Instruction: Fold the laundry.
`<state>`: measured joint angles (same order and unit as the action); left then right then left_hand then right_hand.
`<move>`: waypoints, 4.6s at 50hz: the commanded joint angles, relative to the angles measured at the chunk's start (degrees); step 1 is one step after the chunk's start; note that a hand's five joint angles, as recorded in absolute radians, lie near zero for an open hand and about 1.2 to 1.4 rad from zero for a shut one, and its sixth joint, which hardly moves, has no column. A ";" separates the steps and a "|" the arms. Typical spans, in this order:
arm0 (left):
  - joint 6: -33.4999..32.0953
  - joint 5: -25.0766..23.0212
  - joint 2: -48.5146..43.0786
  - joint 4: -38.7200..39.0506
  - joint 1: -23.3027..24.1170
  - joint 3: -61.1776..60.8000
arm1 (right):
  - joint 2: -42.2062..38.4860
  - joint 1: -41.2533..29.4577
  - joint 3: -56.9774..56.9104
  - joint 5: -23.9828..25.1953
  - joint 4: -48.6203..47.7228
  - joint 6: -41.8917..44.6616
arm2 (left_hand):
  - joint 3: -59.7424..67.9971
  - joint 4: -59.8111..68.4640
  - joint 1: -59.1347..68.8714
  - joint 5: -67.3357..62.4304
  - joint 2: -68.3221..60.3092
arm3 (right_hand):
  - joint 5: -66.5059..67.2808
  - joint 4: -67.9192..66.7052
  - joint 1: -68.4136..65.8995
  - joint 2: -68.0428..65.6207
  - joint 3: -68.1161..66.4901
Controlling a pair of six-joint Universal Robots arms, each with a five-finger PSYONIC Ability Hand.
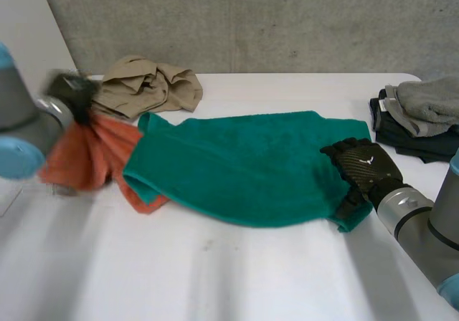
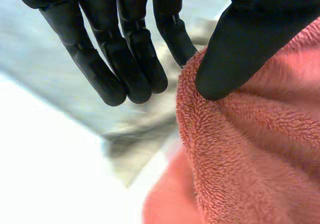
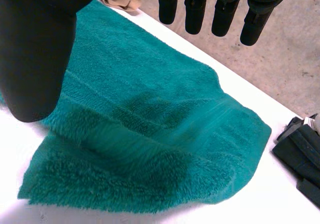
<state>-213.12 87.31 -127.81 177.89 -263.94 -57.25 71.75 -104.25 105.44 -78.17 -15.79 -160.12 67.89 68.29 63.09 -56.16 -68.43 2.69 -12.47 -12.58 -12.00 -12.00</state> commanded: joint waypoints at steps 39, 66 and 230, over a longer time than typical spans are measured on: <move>13.17 -8.29 8.79 -13.44 -1.85 -8.03 | 2.07 -0.16 -2.87 -0.06 5.94 6.38 | -38.87 -39.27 -34.07 37.14 39.41 | -2.69 2.47 2.58 2.00 2.00; -6.35 -17.61 2.56 2.02 0.97 -25.55 | 1.11 4.76 0.29 3.90 14.39 20.63 | -36.15 -36.54 -31.35 34.42 36.68 | -0.67 0.45 0.56 -0.02 -0.02; -3.98 -15.15 0.80 -4.22 9.58 -19.31 | 17.28 -3.93 -24.30 1.79 22.82 -11.62 | -37.83 -38.23 -33.03 36.10 38.37 | 67.31 -67.53 -67.42 -68.00 -68.00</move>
<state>-220.02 72.22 -127.99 175.08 -255.19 -76.19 89.08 -104.06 90.94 -76.07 2.24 -168.54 28.98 28.38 29.20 -18.08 -28.87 56.97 -68.19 -61.99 -66.76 -67.67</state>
